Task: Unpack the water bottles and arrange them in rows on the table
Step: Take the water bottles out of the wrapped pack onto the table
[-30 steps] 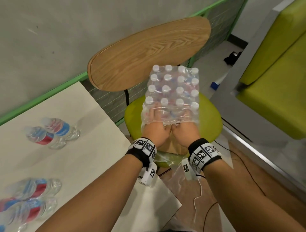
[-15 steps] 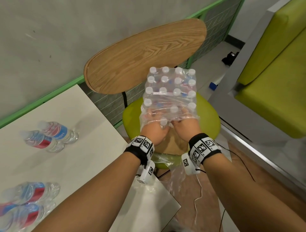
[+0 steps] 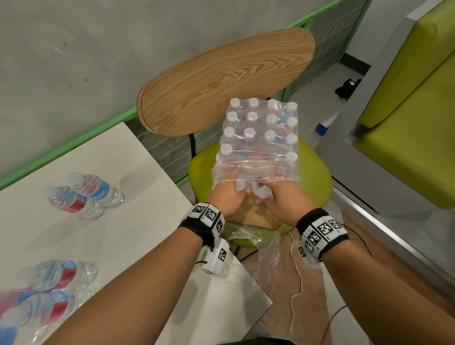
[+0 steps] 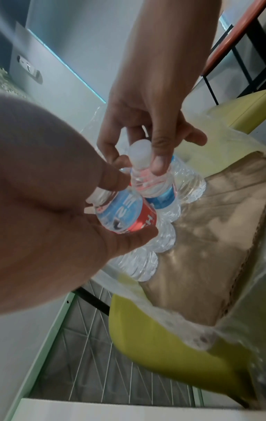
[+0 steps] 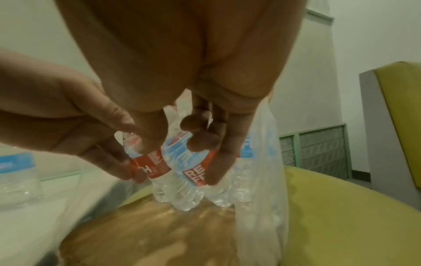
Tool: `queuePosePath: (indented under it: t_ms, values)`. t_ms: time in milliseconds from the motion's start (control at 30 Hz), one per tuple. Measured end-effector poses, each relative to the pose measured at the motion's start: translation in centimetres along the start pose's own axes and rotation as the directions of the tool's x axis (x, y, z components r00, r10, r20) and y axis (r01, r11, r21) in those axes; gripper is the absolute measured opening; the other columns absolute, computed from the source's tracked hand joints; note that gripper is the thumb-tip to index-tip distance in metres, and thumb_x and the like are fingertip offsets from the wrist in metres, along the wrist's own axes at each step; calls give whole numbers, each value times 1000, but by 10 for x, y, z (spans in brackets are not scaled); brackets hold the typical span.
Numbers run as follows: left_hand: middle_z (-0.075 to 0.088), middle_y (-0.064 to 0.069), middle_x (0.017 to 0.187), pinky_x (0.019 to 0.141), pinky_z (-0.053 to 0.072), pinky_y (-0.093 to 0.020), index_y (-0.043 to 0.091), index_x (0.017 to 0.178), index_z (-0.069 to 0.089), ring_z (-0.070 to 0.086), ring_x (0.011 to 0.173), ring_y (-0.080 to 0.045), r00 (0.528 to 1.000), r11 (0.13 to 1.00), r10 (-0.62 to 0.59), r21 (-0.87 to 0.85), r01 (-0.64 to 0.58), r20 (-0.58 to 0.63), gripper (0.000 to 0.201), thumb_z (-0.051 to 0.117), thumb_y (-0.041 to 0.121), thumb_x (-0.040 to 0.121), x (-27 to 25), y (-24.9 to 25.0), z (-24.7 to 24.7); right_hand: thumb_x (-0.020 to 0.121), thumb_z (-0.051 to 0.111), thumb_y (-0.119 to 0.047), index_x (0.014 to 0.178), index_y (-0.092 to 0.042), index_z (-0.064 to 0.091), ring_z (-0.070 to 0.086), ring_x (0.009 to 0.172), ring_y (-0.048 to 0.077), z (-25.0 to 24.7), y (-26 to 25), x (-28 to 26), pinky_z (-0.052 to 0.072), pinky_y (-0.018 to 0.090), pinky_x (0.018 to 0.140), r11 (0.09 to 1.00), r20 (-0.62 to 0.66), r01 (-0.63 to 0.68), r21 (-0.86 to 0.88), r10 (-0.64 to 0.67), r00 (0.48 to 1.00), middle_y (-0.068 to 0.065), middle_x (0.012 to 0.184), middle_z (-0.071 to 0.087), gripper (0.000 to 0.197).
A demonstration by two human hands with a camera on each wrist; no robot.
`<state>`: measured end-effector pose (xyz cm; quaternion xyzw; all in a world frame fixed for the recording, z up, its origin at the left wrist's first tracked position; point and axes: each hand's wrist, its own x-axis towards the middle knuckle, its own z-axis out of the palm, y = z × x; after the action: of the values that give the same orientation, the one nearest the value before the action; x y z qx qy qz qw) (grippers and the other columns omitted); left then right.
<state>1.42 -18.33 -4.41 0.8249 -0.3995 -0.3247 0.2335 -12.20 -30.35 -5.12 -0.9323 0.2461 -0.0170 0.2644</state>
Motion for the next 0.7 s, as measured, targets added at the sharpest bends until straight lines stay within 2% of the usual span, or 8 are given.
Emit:
queuePosePath:
  t_ms: [67,167,200,267,367,533,633,700]
  values:
    - [69,-4,117,96,48,-35,16,120,66,62,111,-22,999,997,39,-72,-40,-25,29,59,29,95,-7,-13,2,81,72,-36,114,-26,68,62,89,16,-4,-1,-5,41,23,73,999,-31,17,-26,-18,999,-4,94,70,34]
    - [58,7,134,104,43,-29,35,136,51,55,121,-11,990,980,136,-145,-139,-28,49,67,30,90,-24,-34,2,82,69,-41,115,-29,66,59,89,15,-10,0,-9,49,32,74,997,-43,-2,-73,-1,999,-5,99,64,35]
    - [56,10,136,101,43,-25,41,136,49,56,117,-7,990,971,141,-191,-144,-32,51,68,30,89,-32,-38,-1,82,69,-41,116,-30,65,59,92,16,-10,-1,-11,51,34,77,997,-49,0,-73,-3,999,-5,104,62,36]
    - [59,13,131,86,51,-20,44,132,52,66,94,-2,994,947,108,-299,-114,-34,48,70,33,89,-50,-45,-7,83,70,-40,121,-29,63,58,99,18,-9,-4,-13,51,37,82,999,-63,-1,-41,-2,998,-4,113,59,40]
    - [72,2,105,71,62,-34,40,124,61,74,70,-10,1000,902,5,-431,-15,-26,40,73,38,86,-76,-56,-18,84,71,-38,122,-26,63,58,102,18,-11,-16,-16,50,39,86,1000,-74,-5,21,6,997,-4,115,61,41]
    - [72,-7,93,61,61,-40,35,108,69,67,57,-24,987,830,-121,-556,44,-103,24,75,30,86,-122,-82,-46,83,74,-33,115,-28,66,66,83,12,-25,-52,-21,54,36,79,997,39,1,78,-4,999,-7,100,71,33]
    - [72,1,88,54,53,-30,39,105,67,68,58,-28,961,863,-169,-504,36,-221,20,73,36,86,-152,-98,-72,81,75,-37,110,-36,66,65,75,6,-26,-82,-23,54,31,74,998,155,61,-2,-60,986,-12,95,71,30]
    - [72,7,89,58,49,-24,42,105,67,67,55,-23,926,890,-202,-455,37,-320,20,72,41,85,-172,-108,-92,81,73,-41,105,-38,64,62,75,1,-22,-103,-21,52,27,72,986,224,154,-66,-136,965,-18,97,68,25]
